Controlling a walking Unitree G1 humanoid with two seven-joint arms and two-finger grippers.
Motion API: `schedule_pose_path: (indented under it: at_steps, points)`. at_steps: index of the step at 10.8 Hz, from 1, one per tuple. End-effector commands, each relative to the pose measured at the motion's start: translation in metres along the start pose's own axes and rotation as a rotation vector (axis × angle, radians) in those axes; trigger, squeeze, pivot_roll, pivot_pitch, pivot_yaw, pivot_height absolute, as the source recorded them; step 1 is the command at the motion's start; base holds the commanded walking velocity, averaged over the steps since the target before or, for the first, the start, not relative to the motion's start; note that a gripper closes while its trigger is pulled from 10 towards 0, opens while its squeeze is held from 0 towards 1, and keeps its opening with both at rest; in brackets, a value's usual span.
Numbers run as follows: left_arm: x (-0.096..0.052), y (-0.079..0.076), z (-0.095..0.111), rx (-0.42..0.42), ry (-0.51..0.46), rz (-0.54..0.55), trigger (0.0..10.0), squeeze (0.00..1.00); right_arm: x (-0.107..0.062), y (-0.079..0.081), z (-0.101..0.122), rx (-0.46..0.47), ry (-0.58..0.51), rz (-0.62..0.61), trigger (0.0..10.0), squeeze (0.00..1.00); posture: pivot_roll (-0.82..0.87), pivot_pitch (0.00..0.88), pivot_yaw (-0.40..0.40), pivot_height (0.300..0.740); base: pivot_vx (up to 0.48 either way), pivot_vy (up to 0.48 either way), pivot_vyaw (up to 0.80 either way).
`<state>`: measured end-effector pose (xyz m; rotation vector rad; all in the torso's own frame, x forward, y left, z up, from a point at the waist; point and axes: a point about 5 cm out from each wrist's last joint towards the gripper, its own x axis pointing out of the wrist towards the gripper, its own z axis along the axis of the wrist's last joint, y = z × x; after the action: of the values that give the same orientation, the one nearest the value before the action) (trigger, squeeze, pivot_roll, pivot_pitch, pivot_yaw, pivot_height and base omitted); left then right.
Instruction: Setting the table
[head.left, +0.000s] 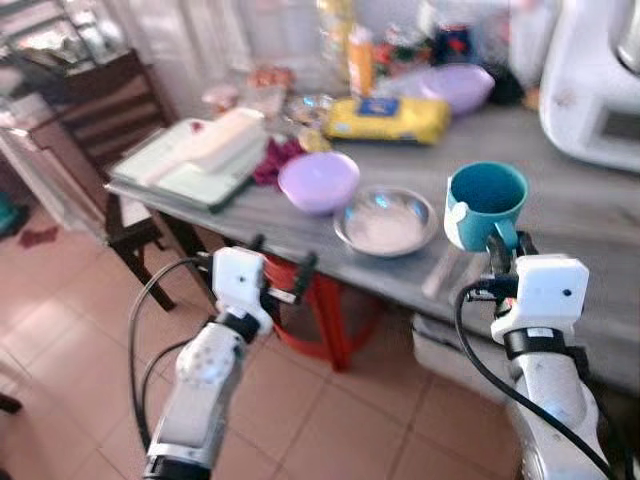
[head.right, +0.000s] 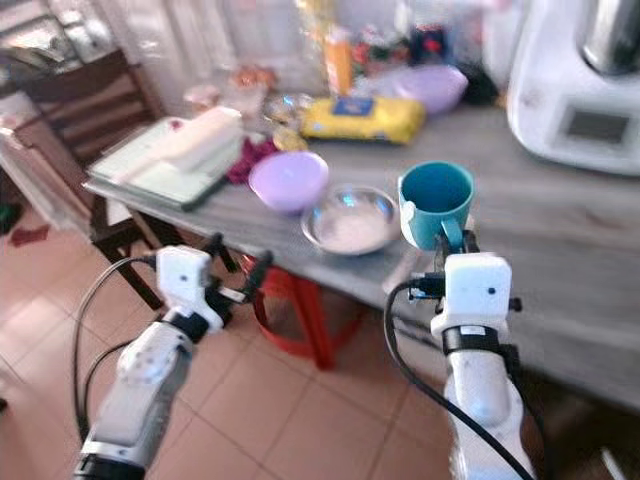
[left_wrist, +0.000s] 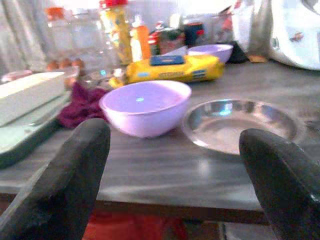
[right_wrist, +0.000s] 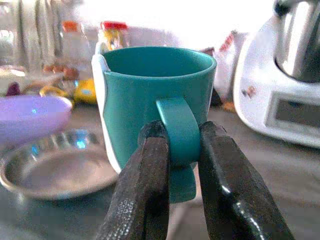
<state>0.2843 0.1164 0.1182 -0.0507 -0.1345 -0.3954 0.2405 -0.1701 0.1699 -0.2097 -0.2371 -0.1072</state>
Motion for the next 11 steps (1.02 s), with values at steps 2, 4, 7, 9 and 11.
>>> schedule_pose_path:
  at_steps: [2,4,7,9,11]
  points:
    - [-0.002,0.007,0.0,0.013,0.012,0.015,10.0,0.0,0.0,0.005,0.009,0.019,-0.037,0.017,10.0,0.0,-0.14,0.062,0.144,0.74,0.306,0.0,-0.8]
    - [-0.003,0.007,-0.002,0.013,0.02,0.016,10.0,0.0,0.0,0.006,0.008,0.022,-0.032,0.022,10.0,0.0,-0.14,0.064,0.143,0.74,0.302,0.0,0.0]
    - [-0.006,0.008,-0.003,0.011,0.027,0.032,10.0,0.0,0.0,0.01,0.007,0.022,-0.032,0.042,10.0,0.0,-0.13,0.067,0.14,0.74,0.096,0.0,0.0]
    - [-0.009,0.011,-0.004,0.012,0.033,0.044,10.0,0.0,0.001,0.011,0.008,0.022,-0.035,0.062,10.0,0.0,-0.13,0.072,0.136,0.74,0.0,0.0,0.0]
    - [-0.02,0.013,-0.006,0.027,0.054,0.007,10.0,0.0,0.007,0.007,0.008,0.01,-0.038,0.076,10.0,0.0,-0.12,0.09,0.128,0.74,0.0,0.0,0.0]
